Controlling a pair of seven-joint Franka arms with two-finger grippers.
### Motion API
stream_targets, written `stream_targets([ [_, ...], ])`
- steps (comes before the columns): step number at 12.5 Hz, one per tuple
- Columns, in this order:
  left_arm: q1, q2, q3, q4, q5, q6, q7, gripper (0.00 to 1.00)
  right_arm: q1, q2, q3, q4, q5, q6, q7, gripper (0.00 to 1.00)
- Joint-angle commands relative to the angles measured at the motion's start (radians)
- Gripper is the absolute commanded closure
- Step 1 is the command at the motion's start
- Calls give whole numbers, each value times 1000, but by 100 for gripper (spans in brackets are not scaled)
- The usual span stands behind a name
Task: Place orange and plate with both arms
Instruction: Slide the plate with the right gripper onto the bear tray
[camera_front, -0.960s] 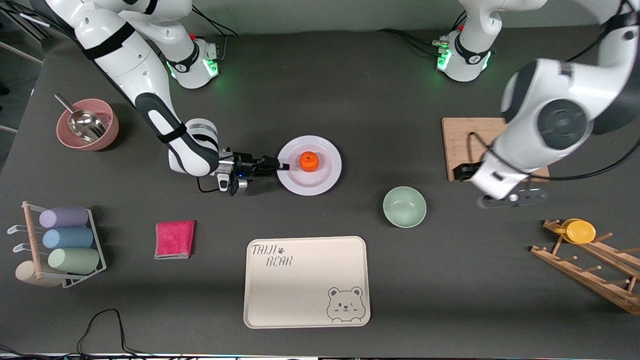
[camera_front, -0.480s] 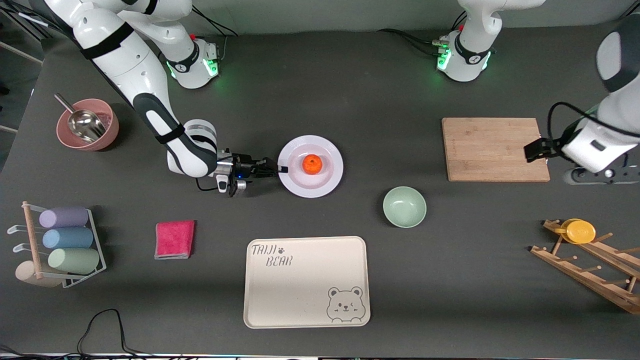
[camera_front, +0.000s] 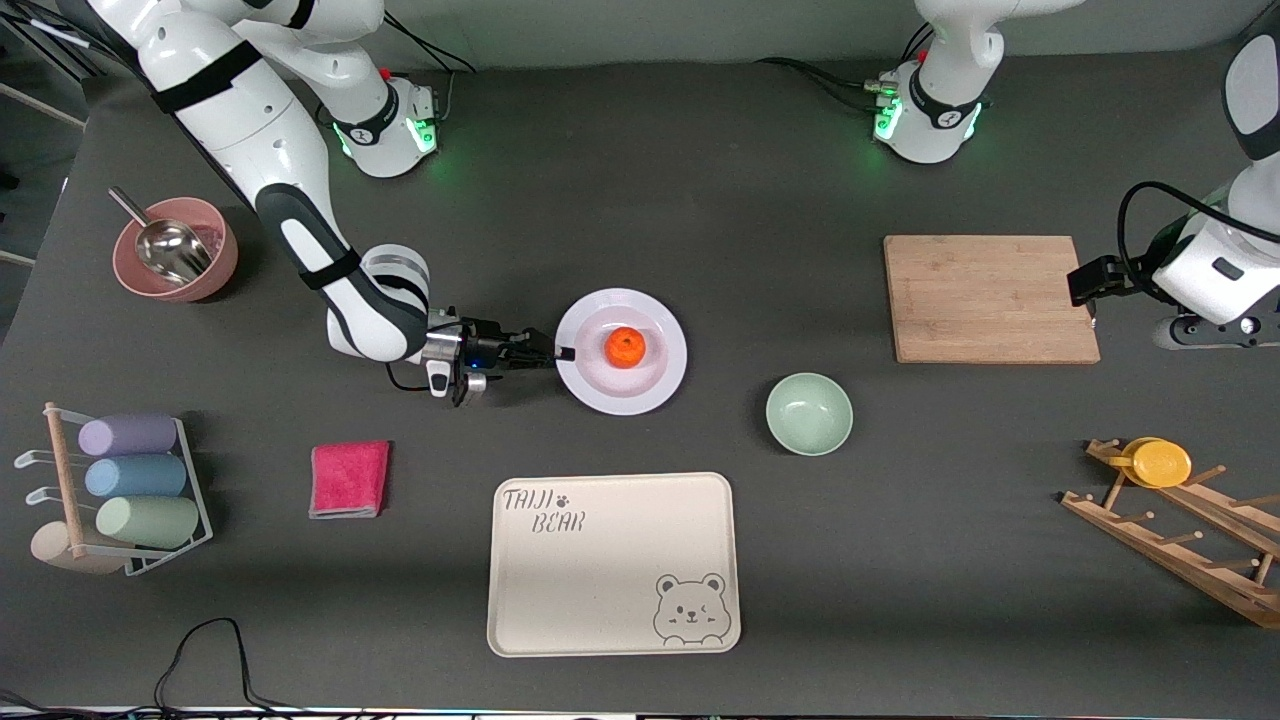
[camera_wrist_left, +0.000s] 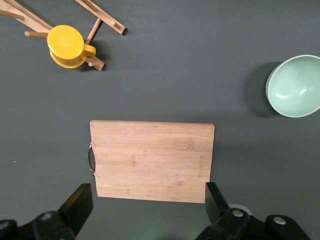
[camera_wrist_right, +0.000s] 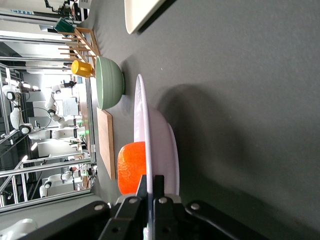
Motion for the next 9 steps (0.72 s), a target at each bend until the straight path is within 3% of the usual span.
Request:
stream_targets([
  [1, -62, -19, 52, 3, -7, -31, 3, 0, 1, -26, -3, 13, 26, -3, 28, 100],
  [9, -62, -13, 43, 28, -11, -65, 5, 0, 3, 34, 0, 242, 72, 0, 214, 100],
])
